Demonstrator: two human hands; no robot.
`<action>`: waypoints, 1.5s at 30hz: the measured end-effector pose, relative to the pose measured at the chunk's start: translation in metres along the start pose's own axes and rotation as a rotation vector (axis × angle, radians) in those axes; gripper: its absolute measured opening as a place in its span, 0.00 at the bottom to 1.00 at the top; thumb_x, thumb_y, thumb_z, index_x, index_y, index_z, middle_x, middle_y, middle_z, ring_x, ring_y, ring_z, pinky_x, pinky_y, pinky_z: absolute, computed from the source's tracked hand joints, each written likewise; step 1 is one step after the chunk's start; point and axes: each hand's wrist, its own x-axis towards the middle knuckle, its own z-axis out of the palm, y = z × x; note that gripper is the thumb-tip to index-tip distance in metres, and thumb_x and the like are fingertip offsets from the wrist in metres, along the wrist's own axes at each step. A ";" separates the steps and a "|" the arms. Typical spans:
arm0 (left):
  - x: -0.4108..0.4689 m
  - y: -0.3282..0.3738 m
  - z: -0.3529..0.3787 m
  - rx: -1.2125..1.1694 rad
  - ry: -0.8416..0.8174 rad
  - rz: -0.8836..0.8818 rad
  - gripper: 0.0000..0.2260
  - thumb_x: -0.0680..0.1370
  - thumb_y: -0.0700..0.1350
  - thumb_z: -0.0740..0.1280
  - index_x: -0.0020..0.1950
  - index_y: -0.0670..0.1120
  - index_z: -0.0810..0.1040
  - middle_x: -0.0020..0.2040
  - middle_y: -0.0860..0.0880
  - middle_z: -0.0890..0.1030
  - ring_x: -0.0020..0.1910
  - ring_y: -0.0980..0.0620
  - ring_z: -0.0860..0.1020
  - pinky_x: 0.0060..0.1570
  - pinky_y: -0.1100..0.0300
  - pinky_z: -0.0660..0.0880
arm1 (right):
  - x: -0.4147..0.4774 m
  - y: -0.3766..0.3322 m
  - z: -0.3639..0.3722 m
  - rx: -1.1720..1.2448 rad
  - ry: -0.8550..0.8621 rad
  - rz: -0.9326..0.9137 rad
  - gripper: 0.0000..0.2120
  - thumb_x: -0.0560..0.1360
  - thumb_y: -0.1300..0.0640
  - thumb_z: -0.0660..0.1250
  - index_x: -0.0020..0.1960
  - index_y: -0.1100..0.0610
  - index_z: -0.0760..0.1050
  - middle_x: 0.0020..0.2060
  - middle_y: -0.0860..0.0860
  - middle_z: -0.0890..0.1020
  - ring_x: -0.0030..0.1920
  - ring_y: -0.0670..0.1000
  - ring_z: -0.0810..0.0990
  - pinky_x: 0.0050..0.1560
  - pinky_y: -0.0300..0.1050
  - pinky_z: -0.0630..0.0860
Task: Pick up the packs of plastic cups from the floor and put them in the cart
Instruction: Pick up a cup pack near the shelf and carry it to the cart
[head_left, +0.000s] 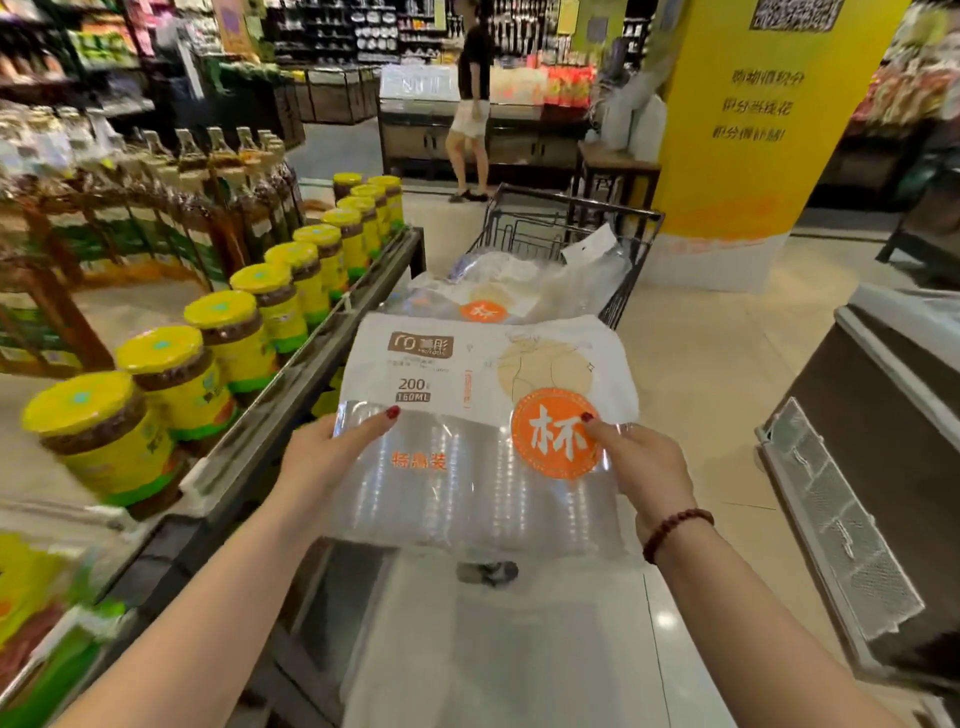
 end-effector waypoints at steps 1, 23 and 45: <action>0.019 0.010 0.006 0.010 0.017 0.014 0.09 0.72 0.52 0.75 0.48 0.50 0.82 0.43 0.49 0.84 0.41 0.47 0.83 0.37 0.55 0.78 | 0.020 -0.010 0.005 0.002 0.001 -0.004 0.16 0.58 0.37 0.73 0.29 0.50 0.78 0.30 0.45 0.79 0.37 0.51 0.75 0.42 0.49 0.70; 0.386 0.197 0.115 0.183 0.092 0.221 0.14 0.69 0.56 0.77 0.48 0.49 0.83 0.42 0.48 0.86 0.43 0.47 0.84 0.46 0.52 0.80 | 0.394 -0.165 0.116 0.124 -0.066 -0.165 0.15 0.72 0.48 0.74 0.32 0.55 0.75 0.30 0.47 0.76 0.35 0.48 0.73 0.42 0.46 0.70; 0.731 0.177 0.238 0.258 -0.370 0.016 0.21 0.66 0.57 0.79 0.48 0.43 0.81 0.46 0.45 0.84 0.47 0.44 0.82 0.48 0.52 0.78 | 0.606 -0.161 0.194 -0.101 0.304 0.210 0.15 0.66 0.44 0.75 0.43 0.55 0.79 0.44 0.54 0.83 0.48 0.58 0.81 0.56 0.56 0.79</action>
